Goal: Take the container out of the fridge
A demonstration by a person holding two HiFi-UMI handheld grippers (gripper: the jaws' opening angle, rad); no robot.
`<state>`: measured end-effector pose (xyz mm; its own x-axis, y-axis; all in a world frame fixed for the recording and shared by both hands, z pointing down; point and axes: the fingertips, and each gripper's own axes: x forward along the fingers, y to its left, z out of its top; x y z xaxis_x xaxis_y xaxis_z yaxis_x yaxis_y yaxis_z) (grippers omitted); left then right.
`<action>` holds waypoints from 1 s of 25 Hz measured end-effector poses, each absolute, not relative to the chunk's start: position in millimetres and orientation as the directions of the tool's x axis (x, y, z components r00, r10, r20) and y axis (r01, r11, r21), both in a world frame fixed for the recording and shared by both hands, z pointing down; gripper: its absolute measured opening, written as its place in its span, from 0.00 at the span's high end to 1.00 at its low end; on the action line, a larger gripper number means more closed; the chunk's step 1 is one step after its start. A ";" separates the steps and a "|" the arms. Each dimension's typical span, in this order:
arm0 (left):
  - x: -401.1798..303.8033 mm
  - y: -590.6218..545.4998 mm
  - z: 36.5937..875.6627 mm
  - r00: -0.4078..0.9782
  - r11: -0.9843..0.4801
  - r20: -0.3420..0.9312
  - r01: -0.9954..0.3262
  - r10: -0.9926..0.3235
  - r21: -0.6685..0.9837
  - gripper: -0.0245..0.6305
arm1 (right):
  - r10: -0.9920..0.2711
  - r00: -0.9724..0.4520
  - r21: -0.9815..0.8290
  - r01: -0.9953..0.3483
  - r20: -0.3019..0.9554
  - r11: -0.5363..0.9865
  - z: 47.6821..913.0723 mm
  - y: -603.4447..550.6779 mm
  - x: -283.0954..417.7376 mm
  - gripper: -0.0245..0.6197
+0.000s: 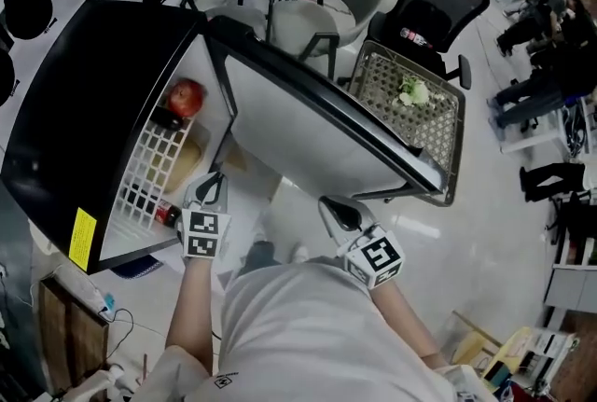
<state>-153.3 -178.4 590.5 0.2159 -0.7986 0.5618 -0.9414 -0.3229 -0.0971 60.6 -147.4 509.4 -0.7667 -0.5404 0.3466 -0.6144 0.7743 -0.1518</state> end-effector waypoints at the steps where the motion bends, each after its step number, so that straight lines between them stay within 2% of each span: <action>1: -157.9 -180.9 596.5 0.205 -0.320 0.575 -0.942 -0.792 -0.105 0.94 | -0.544 -0.762 -0.151 -0.620 0.352 0.770 510.2 -147.3 60.5 0.96; 5: -175.3 -189.8 620.6 0.142 -0.307 0.635 -0.938 -0.760 -0.158 0.80 | -0.558 -0.743 -0.147 -0.640 0.370 0.755 512.9 -146.8 60.0 0.96; 12: -196.4 -202.9 652.1 0.033 -0.314 0.712 -0.911 -0.701 -0.267 0.73 | -0.574 -0.715 -0.145 -0.667 0.400 0.731 516.4 -145.8 59.0 0.96; 20: -217.9 -214.6 684.6 -0.017 -0.364 0.760 -0.871 -0.650 -0.331 0.63 | -0.595 -0.686 -0.142 -0.696 0.418 0.704 522.6 -150.4 50.9 0.96; 25: -225.0 -223.4 701.5 -0.023 -0.396 0.779 -0.852 -0.627 -0.343 0.62 | -0.610 -0.664 -0.135 -0.717 0.432 0.684 524.5 -152.9 49.2 0.96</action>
